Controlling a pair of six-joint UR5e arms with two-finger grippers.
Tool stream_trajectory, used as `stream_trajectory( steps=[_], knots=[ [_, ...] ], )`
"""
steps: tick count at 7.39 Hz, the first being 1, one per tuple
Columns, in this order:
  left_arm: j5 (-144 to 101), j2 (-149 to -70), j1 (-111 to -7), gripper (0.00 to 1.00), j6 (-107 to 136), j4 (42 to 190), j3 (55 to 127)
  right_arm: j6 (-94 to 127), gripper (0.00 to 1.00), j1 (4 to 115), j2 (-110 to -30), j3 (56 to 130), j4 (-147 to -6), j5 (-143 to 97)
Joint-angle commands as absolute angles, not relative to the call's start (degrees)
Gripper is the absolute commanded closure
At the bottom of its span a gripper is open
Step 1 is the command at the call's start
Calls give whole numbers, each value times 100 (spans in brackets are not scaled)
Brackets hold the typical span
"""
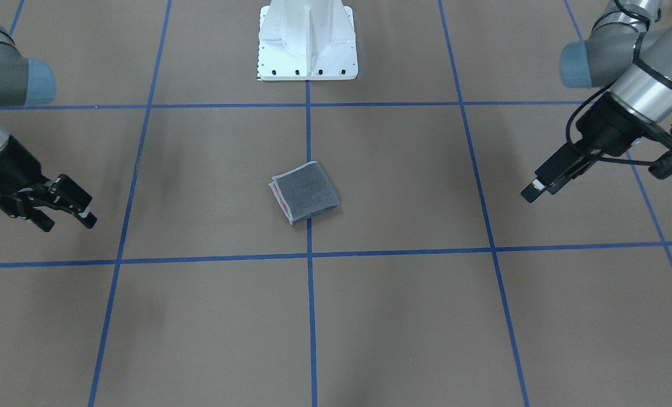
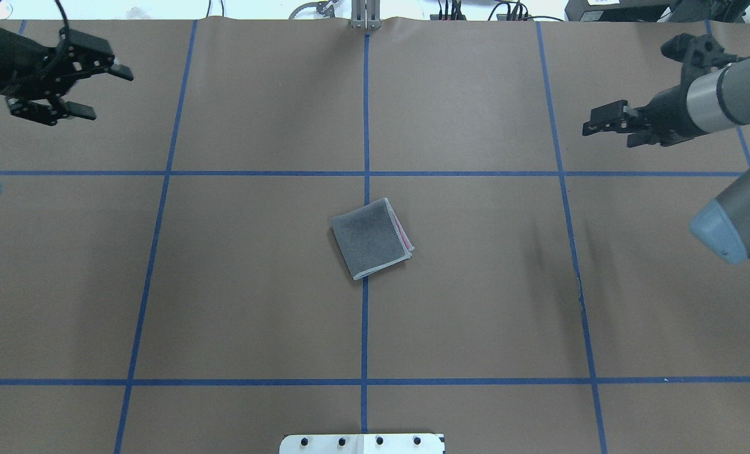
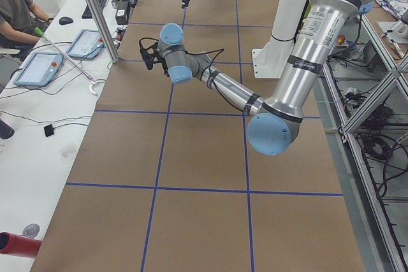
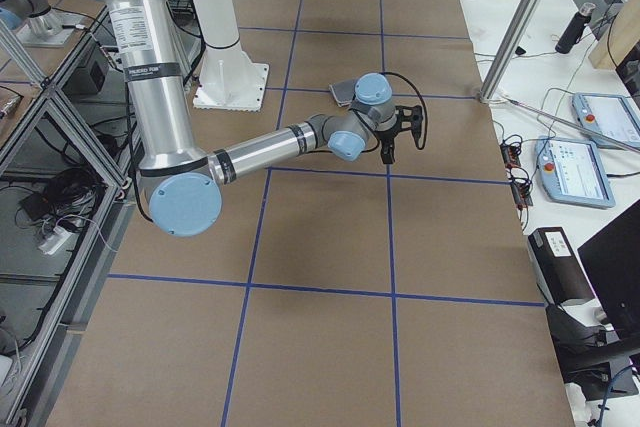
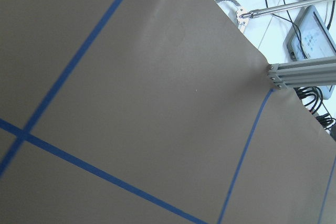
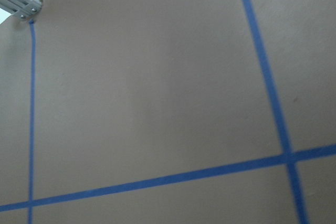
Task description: Fold towel twice with both arms
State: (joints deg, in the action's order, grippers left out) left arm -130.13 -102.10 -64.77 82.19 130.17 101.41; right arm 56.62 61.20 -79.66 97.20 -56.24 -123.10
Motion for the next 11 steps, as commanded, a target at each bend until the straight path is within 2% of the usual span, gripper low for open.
stream_trajectory(
  steps=[1,4,6,9,11],
  knots=[
    [-12999,-9067,-7037,1,5280,12964,10240,3342,0,6983,-8094,9677,-6841,-12628],
    [-12981,-8807,-7960,1,1593,10873,10178,790,0,7977,-8086,9668,-8887,-13095],
    [-13016,-8868,-8199,1,488,9087,10178,10,0,8147,-8051,9694,-9796,-13096],
    [-13060,-8772,-8708,1,-611,8429,10020,-201,0,8437,-8314,9677,-9870,-13183],
    [-13523,-8378,-8955,1,-624,8446,9915,-500,0,8595,-8612,9685,-9844,-13192]
  ],
)
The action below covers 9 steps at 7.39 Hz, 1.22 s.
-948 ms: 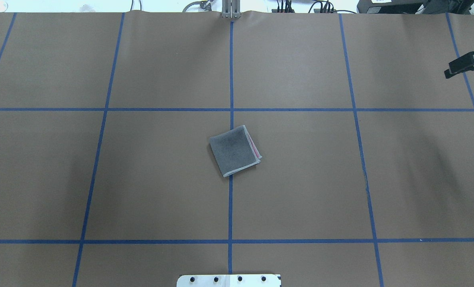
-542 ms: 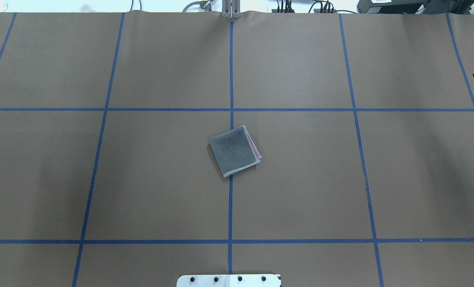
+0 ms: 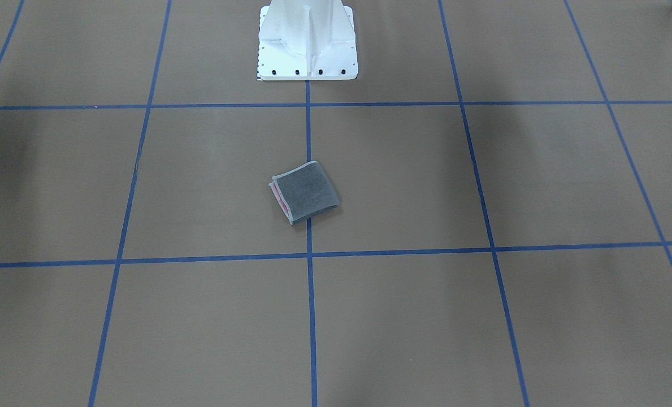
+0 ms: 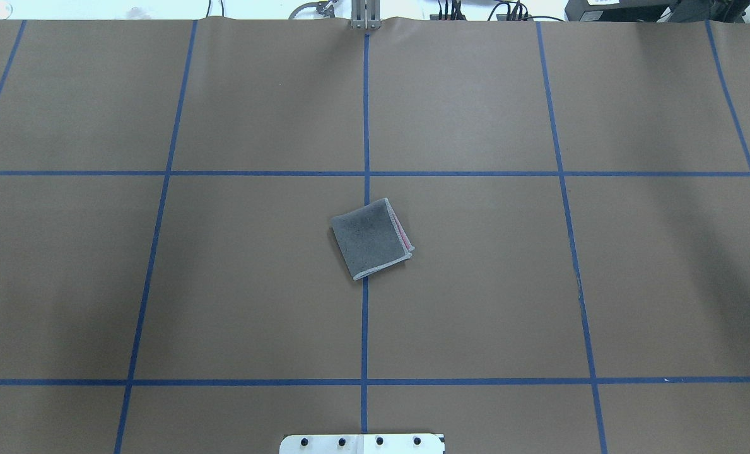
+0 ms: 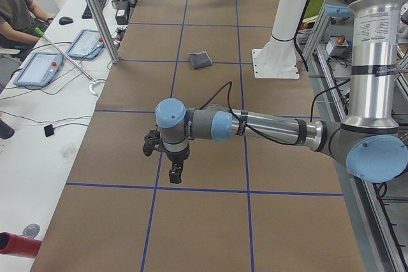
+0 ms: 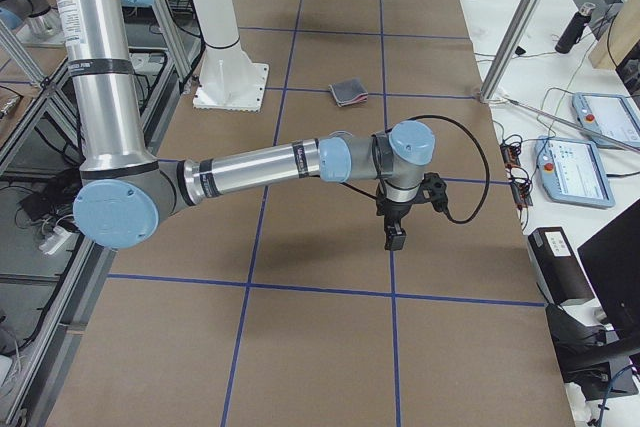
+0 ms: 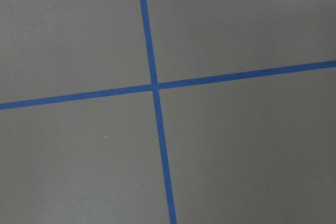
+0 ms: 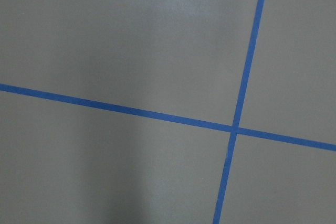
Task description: Fold towel twice with both arms
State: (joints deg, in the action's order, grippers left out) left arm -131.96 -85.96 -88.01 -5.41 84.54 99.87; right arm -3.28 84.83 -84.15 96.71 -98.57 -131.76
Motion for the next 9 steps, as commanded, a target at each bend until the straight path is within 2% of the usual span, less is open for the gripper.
stream_trajectory(
  steps=[1,9],
  knots=[
    [-13544,-8376,-8956,1,-615,8446,9931,-492,0,8665,-8657,9720,-9870,-13184],
    [-13535,-8411,-8947,0,-536,8473,10002,-431,0,8736,-8921,9571,-9826,-13131]
  ],
)
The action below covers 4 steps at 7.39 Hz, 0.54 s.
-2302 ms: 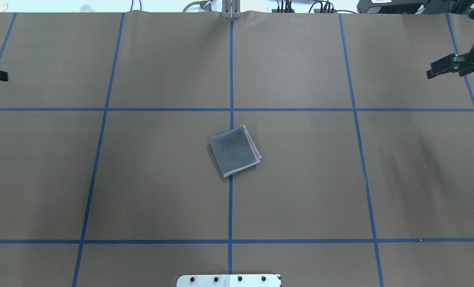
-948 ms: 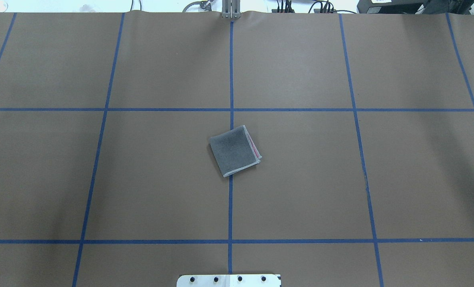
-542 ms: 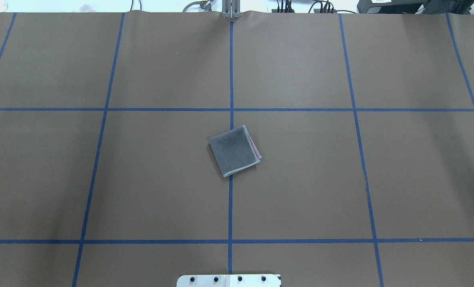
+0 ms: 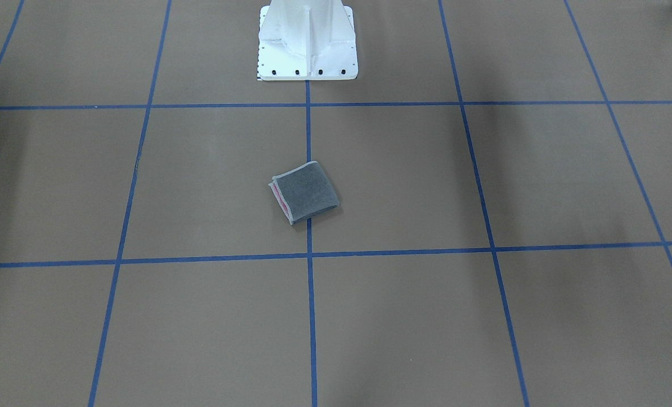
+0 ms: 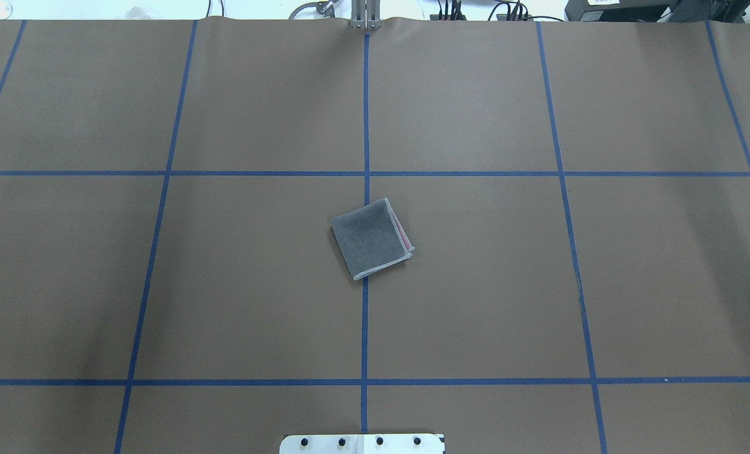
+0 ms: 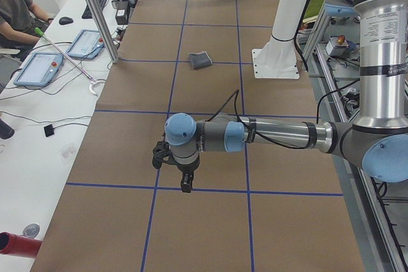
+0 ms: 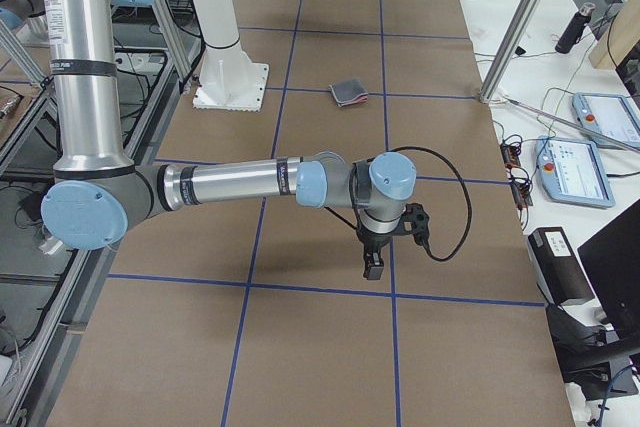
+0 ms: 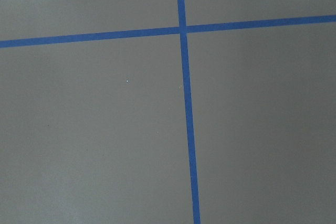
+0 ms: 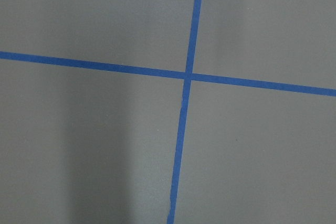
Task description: Fold towel twice with both arms
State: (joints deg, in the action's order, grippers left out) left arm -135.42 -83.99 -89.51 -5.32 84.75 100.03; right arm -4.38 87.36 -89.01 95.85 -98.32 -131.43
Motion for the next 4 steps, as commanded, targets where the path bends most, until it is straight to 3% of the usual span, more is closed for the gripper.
stream_trajectory(
  steps=[1,4],
  knots=[
    [-13544,-8420,-8947,0,-536,8473,10002,-439,0,8736,-8930,9571,-9817,-13113],
    [-13570,-8394,-8947,0,-536,8481,10002,-439,0,8728,-8912,9545,-9809,-13113]
  ],
)
